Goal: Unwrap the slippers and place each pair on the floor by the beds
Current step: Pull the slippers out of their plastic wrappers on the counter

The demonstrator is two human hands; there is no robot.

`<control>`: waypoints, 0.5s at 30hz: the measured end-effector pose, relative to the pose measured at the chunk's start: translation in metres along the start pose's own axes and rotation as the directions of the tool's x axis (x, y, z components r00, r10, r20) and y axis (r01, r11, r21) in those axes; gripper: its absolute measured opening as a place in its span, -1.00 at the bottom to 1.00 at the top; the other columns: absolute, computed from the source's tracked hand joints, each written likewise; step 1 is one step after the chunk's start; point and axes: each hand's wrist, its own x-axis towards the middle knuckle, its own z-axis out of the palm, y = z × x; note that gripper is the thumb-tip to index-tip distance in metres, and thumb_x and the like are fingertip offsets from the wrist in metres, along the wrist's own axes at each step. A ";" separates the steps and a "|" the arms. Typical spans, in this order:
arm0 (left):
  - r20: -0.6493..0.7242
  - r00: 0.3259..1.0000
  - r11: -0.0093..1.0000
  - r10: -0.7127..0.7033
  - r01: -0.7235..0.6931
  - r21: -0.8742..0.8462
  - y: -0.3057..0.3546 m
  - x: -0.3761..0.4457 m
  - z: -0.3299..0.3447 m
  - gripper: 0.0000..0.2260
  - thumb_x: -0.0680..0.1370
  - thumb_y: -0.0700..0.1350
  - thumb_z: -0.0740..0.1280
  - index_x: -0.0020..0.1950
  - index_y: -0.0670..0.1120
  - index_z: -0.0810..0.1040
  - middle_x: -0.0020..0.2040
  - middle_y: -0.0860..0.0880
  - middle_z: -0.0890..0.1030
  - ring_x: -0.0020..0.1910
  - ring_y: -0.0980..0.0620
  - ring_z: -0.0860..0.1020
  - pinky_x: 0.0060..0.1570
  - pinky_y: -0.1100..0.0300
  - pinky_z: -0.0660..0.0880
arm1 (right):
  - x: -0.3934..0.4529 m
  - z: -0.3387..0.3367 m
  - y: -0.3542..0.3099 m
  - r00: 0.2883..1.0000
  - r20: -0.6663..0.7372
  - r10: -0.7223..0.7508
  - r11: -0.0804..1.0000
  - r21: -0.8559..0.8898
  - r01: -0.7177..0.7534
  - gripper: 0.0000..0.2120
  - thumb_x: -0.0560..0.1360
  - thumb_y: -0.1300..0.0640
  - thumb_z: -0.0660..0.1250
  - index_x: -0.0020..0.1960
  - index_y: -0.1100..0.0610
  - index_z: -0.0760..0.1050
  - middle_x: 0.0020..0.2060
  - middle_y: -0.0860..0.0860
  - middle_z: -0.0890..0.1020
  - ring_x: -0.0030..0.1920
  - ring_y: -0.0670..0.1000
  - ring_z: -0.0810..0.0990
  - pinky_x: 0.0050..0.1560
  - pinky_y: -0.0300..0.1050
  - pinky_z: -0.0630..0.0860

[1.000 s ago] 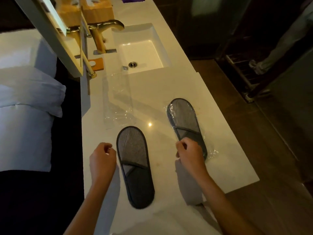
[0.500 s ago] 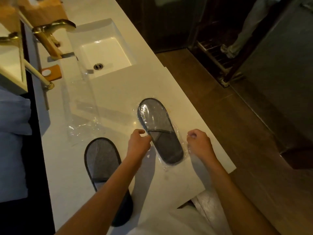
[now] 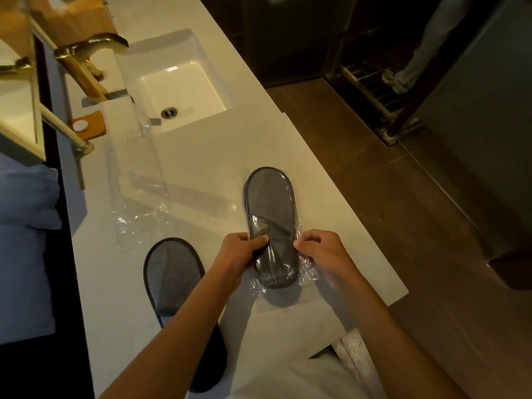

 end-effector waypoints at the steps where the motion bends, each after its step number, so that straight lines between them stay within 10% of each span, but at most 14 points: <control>1: 0.006 1.000 1.000 0.021 -0.021 -0.012 0.000 -0.002 -0.001 -0.77 0.51 -0.22 0.43 0.08 -0.34 0.59 -0.07 -0.27 0.71 -0.13 -0.17 0.70 -0.02 -0.02 0.65 | -0.002 0.002 -0.001 1.000 -0.004 -0.019 1.000 0.020 0.019 -0.92 0.49 0.27 0.40 -0.08 0.29 0.62 -0.25 0.13 0.66 -0.22 0.03 0.60 -0.20 -0.13 0.52; 15: -0.103 0.925 0.922 0.366 -0.375 -0.099 0.031 -0.043 -0.059 -0.92 0.56 -0.19 0.38 0.03 -0.15 0.61 -0.05 -0.18 0.73 -0.06 -0.13 0.72 -0.08 0.00 0.65 | -0.052 0.015 -0.051 0.914 0.229 -0.335 0.915 -0.151 0.373 -0.75 0.50 0.27 0.41 0.10 0.00 0.63 -0.12 0.00 0.70 -0.08 -0.08 0.67 -0.17 -0.29 0.64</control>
